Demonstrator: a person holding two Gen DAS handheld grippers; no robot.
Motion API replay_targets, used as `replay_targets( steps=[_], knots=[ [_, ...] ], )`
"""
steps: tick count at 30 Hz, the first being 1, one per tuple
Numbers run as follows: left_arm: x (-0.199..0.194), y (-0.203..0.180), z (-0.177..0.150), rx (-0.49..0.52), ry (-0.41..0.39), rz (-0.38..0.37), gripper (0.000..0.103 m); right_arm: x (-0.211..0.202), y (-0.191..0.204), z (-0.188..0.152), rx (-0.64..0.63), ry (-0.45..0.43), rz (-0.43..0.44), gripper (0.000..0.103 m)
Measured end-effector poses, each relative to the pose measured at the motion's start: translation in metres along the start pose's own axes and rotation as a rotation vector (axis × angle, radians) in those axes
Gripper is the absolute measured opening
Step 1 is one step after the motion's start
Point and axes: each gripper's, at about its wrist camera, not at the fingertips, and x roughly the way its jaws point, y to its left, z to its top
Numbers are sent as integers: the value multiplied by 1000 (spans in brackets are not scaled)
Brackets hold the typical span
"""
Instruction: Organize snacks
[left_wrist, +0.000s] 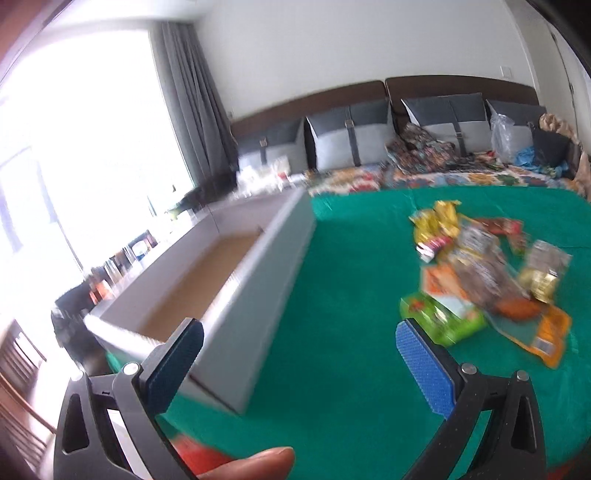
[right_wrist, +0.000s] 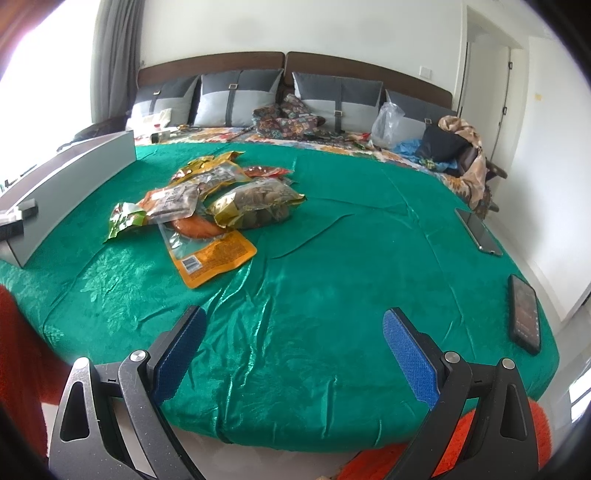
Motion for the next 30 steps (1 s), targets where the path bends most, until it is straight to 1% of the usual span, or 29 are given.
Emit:
replay_targets(
  steps=[2, 4, 5, 6, 7, 9, 10, 11, 12, 13, 14, 16, 17, 20, 23, 28, 30],
  knots=[
    [21, 18, 23, 31, -35, 55, 103, 0, 0, 0, -4, 2, 2, 98],
    [51, 32, 40, 42, -23, 92, 103, -1, 1, 0, -8, 0, 2, 98],
    [75, 44, 47, 44, 3, 111, 103, -1, 0, 0, -8, -2, 2, 98],
    [89, 52, 50, 44, 23, 121, 103, -2, 0, 0, -7, -2, 1, 98],
    [114, 60, 49, 50, 68, 138, 103, -2, -1, 0, -2, -2, 0, 98],
    [151, 63, 35, 71, 145, 159, 103, -2, -5, 0, 10, 1, -2, 98],
    [160, 65, 31, 90, 164, 170, 103, -2, -6, 0, 15, 3, -2, 98],
    [164, 63, 26, 126, 166, 197, 103, -2, -8, 0, 21, 4, -4, 98],
    [163, 60, 24, 155, 158, 215, 103, -2, -9, 0, 23, 6, -5, 98],
    [157, 58, 25, 175, 146, 215, 103, -2, -10, -1, 27, 8, -6, 98],
    [154, 54, 23, 195, 138, 194, 103, -1, -12, -1, 33, 12, -5, 98],
    [145, 38, 19, 265, 125, 197, 103, 2, -13, 0, 42, 21, 0, 98],
    [134, 33, 20, 292, 122, 198, 103, 4, -13, 0, 47, 26, 3, 98],
    [102, 21, 14, 326, 94, 176, 103, 8, -13, 0, 55, 34, 15, 98],
    [86, 16, 14, 316, 91, 155, 103, 6, -13, 0, 53, 28, 24, 98],
    [85, 15, 8, 270, 109, 150, 103, 8, -16, 0, 74, 33, 35, 98],
    [83, 14, 6, 271, 108, 148, 103, 7, -18, 0, 85, 32, 36, 98]
  ],
)
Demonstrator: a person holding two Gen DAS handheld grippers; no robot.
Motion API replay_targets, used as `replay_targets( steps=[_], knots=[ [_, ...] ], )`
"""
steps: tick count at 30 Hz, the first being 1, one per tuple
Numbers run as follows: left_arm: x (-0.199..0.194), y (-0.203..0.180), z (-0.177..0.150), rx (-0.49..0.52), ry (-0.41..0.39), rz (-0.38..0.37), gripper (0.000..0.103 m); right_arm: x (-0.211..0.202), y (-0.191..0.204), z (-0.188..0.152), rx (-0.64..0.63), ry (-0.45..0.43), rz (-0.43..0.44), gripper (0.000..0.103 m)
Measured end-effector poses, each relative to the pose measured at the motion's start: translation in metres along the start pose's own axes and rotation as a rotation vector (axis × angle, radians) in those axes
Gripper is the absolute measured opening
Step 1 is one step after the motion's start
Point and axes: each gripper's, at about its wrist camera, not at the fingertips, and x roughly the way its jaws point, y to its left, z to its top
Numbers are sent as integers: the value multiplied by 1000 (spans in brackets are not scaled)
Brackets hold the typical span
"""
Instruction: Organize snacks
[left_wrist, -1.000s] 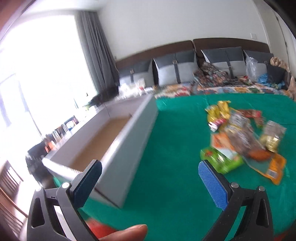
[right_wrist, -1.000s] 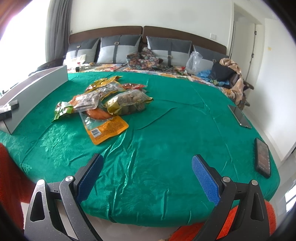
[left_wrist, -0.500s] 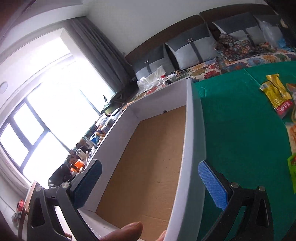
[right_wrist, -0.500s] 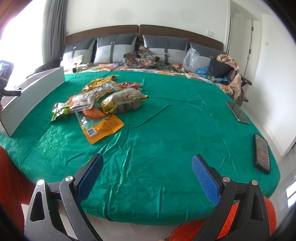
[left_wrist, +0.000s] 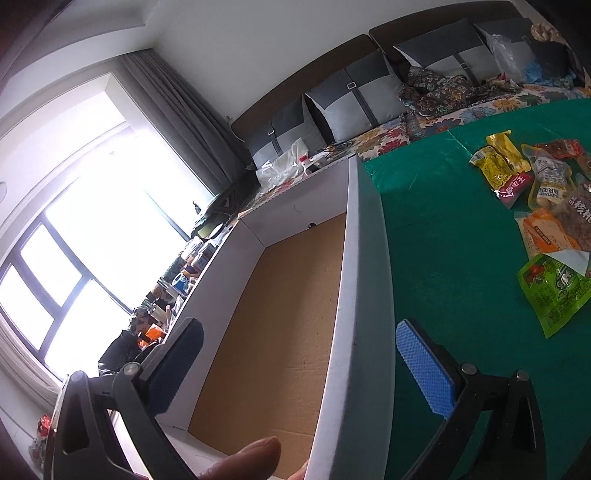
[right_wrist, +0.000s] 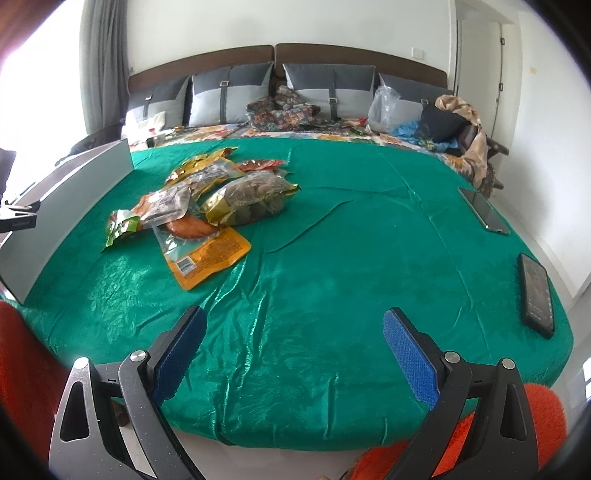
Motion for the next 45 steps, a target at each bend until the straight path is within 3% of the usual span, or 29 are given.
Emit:
replay_targets(
  steps=[3, 6, 9, 13, 17, 19, 23, 30, 35, 38, 45],
  knots=[
    [-7, -3, 1, 39, -17, 51, 103, -4, -5, 2, 18, -15, 0, 98],
    [-35, 10, 7, -5, -88, 105, 103, -7, -9, 2, 33, -19, -2, 98],
    [-76, 19, 15, -45, -164, 99, 103, -4, -14, 2, 56, -1, -2, 98],
    [-124, 13, 24, -109, -171, -107, 103, 2, -15, 1, 71, 23, 3, 98],
    [-131, -19, 21, -212, 9, -477, 103, 8, -9, -1, 51, 56, 21, 98],
    [-119, -50, 12, -229, 103, -560, 103, 10, -6, -3, 40, 74, 36, 98],
    [-89, -105, -14, -179, 237, -561, 103, 21, 1, -10, 3, 135, 52, 98],
    [-55, -149, -35, -134, 342, -549, 103, 44, -13, 2, 29, 174, 15, 98],
    [-50, -139, -44, -211, 372, -603, 103, 111, -63, 31, 166, 259, -123, 98],
    [-49, -133, -51, -232, 365, -628, 103, 133, -81, 36, 208, 241, -172, 99],
    [-49, -133, -56, -239, 341, -628, 103, 185, -109, 83, 216, 231, -185, 100]
  ],
)
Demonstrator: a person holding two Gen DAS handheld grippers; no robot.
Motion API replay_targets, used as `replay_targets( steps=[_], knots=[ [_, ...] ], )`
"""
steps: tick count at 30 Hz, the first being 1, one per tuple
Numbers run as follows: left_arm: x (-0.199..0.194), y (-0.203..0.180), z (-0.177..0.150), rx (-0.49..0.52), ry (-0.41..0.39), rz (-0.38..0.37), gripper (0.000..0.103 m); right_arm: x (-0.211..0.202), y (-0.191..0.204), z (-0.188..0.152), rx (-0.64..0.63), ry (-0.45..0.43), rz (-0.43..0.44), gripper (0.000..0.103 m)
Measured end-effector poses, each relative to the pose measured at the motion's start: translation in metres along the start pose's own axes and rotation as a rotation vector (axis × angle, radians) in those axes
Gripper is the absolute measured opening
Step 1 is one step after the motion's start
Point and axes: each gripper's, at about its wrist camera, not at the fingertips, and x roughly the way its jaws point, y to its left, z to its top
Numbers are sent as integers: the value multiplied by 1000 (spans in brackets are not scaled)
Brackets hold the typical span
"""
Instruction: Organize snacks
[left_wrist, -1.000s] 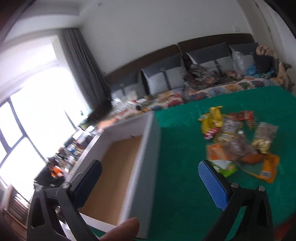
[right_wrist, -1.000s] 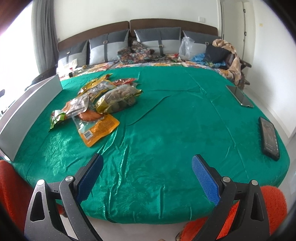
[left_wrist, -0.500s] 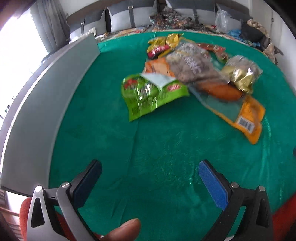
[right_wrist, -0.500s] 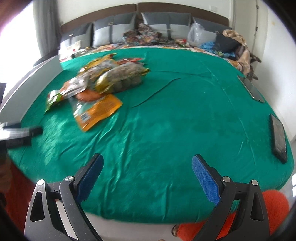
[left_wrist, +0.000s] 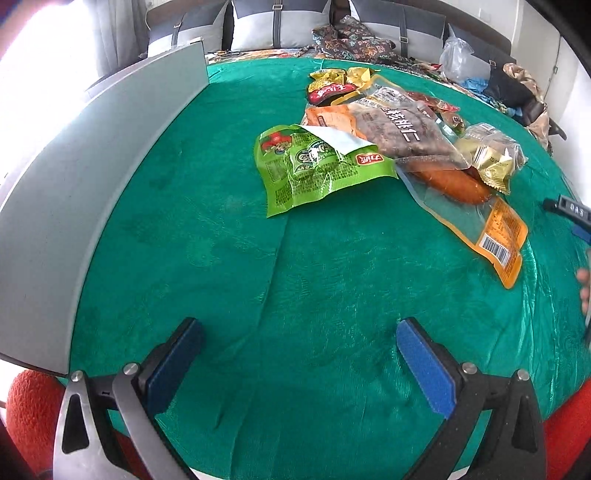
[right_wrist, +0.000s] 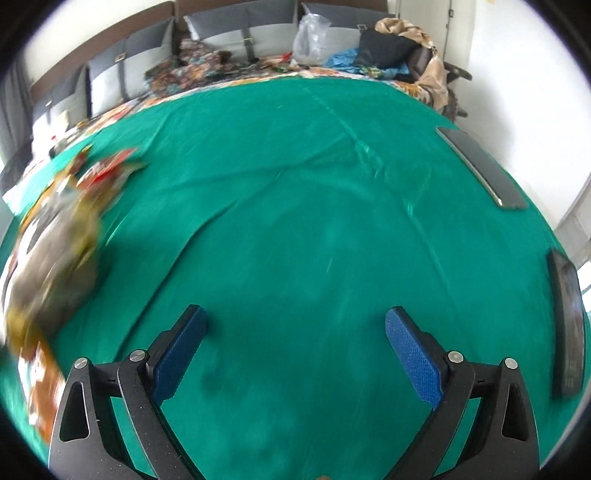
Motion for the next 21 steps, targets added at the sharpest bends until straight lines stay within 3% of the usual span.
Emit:
replay_targets(
  steps=[12, 21],
  knots=[
    [-1, 0, -4, 6, -64, 0, 103, 4, -2, 7, 13, 4, -2, 100],
    [0, 1, 0, 4, -52, 1, 103, 5, -3, 7, 13, 4, -2, 100]
  ],
)
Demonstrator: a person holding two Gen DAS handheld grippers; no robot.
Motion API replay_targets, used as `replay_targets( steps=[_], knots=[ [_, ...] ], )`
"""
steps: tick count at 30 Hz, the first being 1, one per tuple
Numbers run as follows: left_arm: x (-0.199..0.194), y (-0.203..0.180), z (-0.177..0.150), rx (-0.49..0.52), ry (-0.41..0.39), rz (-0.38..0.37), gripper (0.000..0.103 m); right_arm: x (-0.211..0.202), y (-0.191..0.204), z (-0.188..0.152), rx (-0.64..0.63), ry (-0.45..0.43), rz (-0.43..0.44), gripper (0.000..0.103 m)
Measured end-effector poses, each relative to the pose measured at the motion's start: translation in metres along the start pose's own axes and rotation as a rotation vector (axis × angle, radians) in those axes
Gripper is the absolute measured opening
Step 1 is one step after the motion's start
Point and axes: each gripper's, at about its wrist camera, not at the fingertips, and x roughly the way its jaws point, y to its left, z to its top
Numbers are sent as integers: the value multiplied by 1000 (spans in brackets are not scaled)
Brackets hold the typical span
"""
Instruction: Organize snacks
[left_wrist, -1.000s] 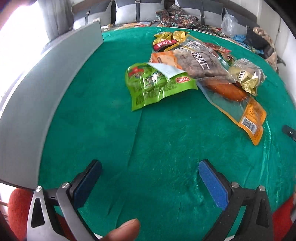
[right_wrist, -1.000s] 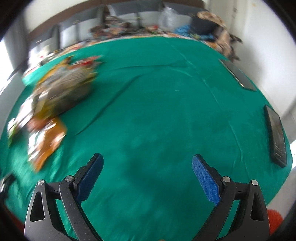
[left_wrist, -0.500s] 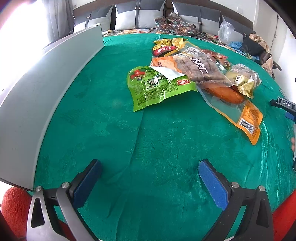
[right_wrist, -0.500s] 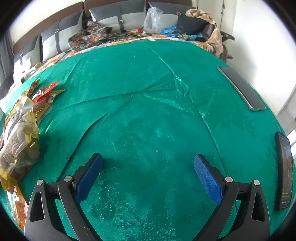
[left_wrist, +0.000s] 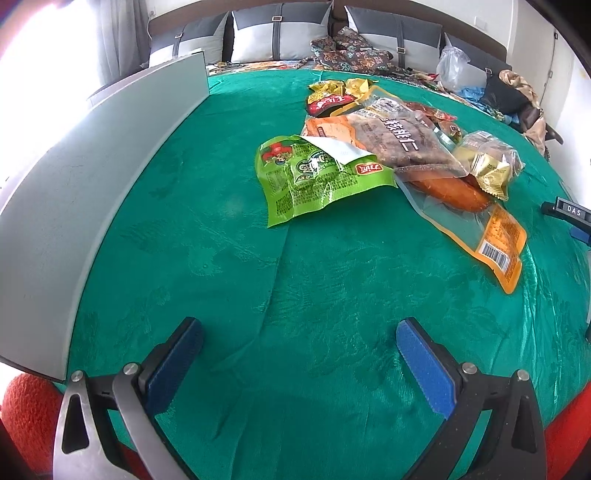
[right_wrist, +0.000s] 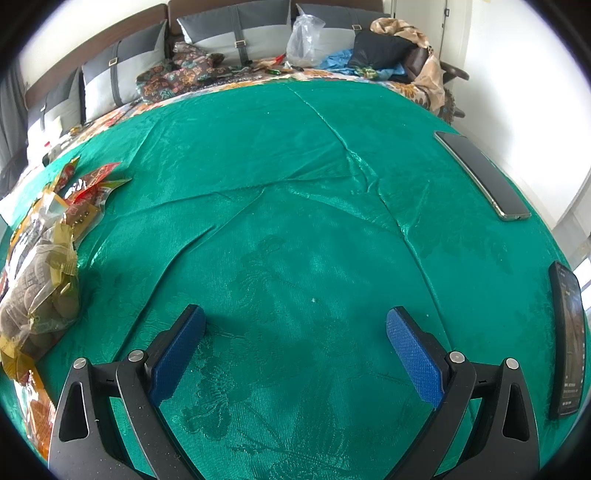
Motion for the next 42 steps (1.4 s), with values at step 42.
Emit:
replay_targets(
  steps=[42],
  knots=[
    [4, -1, 4, -6, -15, 7, 103, -1, 2, 0, 0, 0, 0, 100]
  ],
)
